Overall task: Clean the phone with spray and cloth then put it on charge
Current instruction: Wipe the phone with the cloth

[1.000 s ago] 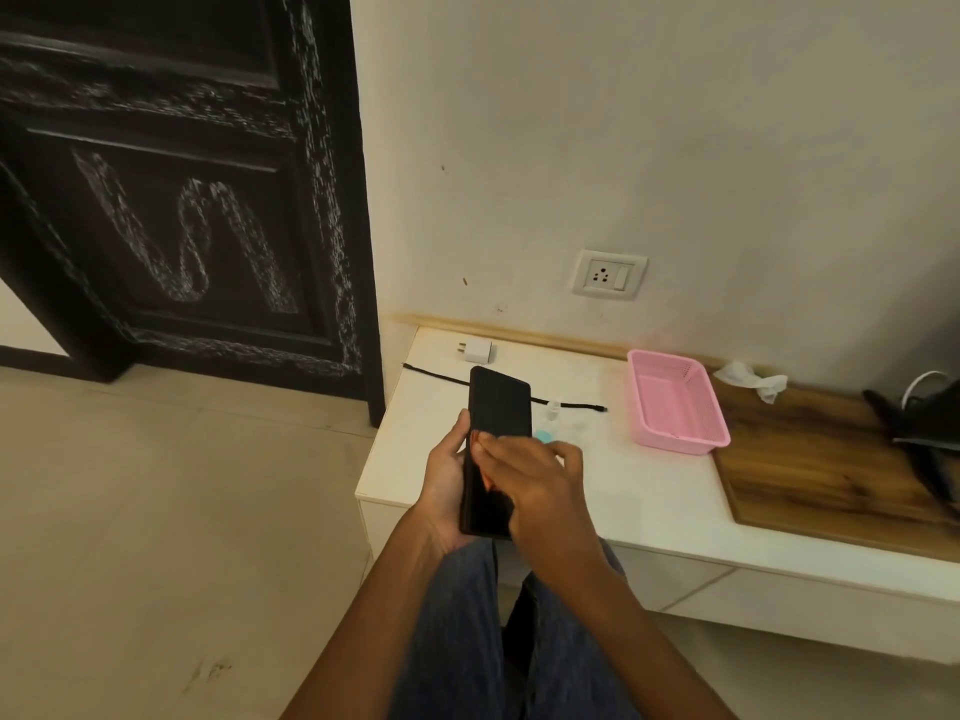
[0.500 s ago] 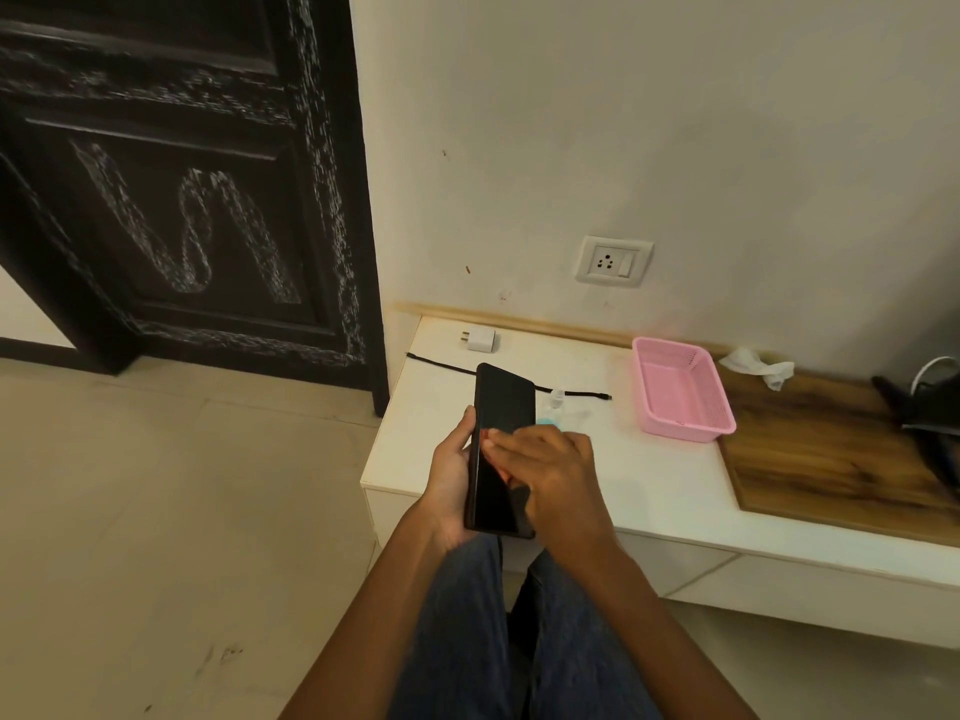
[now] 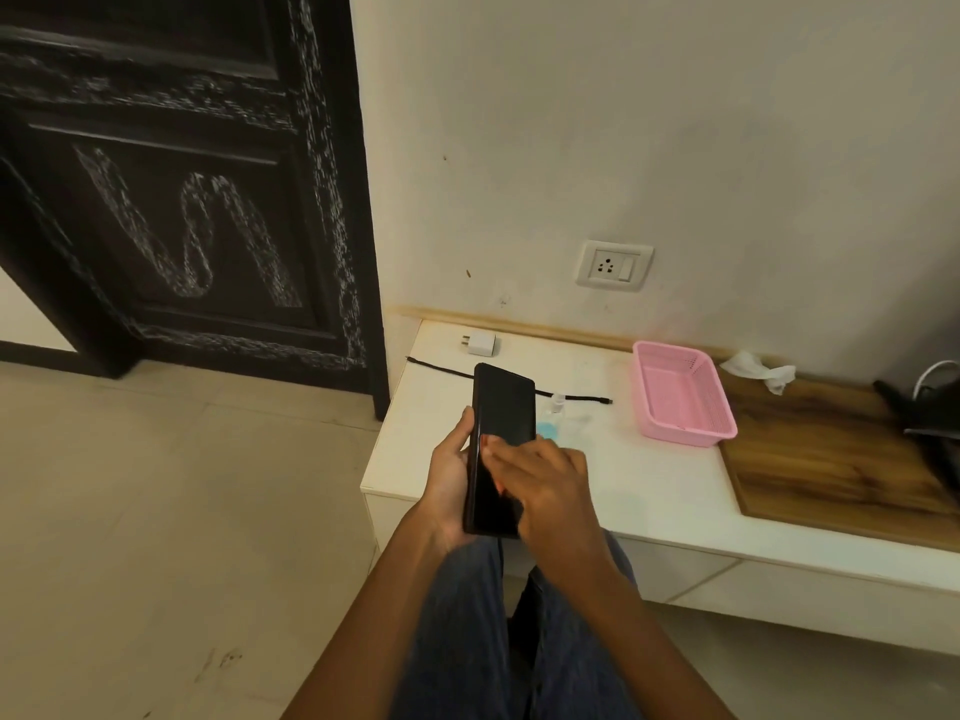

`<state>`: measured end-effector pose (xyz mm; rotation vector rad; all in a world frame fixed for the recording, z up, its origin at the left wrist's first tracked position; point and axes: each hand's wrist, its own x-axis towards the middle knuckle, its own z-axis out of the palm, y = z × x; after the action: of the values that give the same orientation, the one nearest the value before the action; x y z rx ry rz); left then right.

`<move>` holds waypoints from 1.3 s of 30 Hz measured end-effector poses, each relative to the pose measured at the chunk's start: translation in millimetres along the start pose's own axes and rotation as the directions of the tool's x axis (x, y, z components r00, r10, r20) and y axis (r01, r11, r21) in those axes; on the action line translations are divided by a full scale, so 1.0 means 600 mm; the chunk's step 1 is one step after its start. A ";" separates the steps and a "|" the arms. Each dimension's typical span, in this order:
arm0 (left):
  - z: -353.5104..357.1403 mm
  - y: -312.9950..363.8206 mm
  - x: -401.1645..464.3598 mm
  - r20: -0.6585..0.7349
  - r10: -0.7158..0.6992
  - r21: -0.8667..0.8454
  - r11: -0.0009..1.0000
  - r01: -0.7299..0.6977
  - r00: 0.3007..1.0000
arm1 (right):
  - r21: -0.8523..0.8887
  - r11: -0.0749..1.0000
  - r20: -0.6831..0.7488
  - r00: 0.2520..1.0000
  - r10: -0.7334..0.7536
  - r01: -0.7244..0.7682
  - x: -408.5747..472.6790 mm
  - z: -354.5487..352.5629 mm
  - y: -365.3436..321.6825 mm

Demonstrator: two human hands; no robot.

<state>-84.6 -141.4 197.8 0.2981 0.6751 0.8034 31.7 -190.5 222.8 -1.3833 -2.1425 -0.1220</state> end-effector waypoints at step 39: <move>-0.006 0.002 0.007 0.007 -0.008 -0.022 1.000 0.008 1.000 | -0.036 0.997 -0.057 0.996 0.062 -0.064 -0.006 -0.012 0.006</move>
<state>-85.9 -137.5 194.0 0.2778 0.6603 0.8015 38.9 -194.3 226.4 -1.4506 -2.0585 -0.1750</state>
